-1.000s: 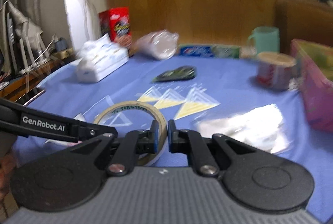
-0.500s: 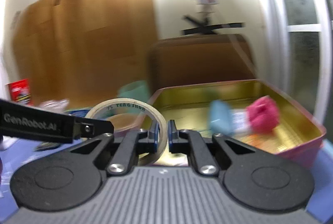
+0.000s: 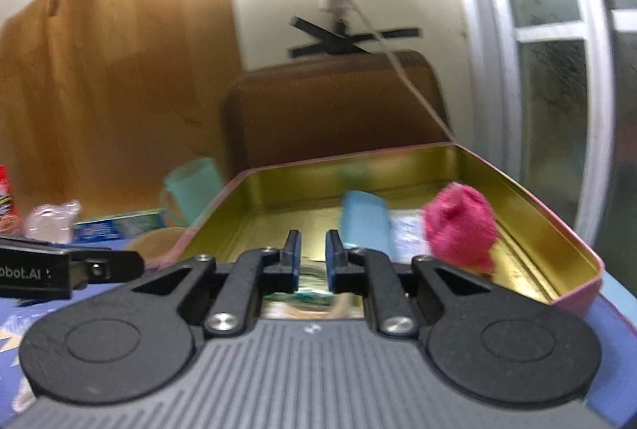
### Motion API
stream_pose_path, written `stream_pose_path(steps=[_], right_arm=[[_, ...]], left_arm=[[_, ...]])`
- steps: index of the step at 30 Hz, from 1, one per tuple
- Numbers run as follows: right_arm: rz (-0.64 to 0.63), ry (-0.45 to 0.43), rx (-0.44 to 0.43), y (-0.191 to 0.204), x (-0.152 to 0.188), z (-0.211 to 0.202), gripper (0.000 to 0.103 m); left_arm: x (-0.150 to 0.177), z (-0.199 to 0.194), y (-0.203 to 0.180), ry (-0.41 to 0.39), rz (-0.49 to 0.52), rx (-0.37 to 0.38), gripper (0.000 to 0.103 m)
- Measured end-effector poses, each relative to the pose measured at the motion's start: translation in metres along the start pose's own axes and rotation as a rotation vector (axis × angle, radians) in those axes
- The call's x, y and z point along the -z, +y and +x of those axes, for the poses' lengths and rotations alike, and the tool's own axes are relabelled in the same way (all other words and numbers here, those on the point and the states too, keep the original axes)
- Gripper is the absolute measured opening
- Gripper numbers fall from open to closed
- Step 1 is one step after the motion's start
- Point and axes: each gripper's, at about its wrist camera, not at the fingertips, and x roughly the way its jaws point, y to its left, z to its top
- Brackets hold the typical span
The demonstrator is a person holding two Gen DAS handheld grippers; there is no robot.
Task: Organize soft objects
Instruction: 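Carry the tape roll into the pink tin box and open the right tool, then grasp the green correction-tape dispenser with the right tool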
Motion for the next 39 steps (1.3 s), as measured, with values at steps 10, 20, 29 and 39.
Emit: stream_pose_path(steps=[10,20,29,39], right_arm=[[-0.101,0.122,-0.273,0.105,-0.005,0.008,0.032],[-0.152,0.400,-0.449,0.209,0.009,0.075,0.056],[-0.182,0.562,-0.370,0.270,0.020,0.160,0.077],[-0.326,0.583,-0.392,0.283,0.032,0.142,0.051]], left_arm=[[0.061,-0.066,0.161,-0.013,-0.151,-0.360,0.051],[0.117,-0.068,0.237,0.037,-0.295,-0.473,0.053],[0.114,-0.064,0.229,0.055,-0.268,-0.518,0.053],[0.114,-0.065,0.232,0.047,-0.285,-0.504,0.055]])
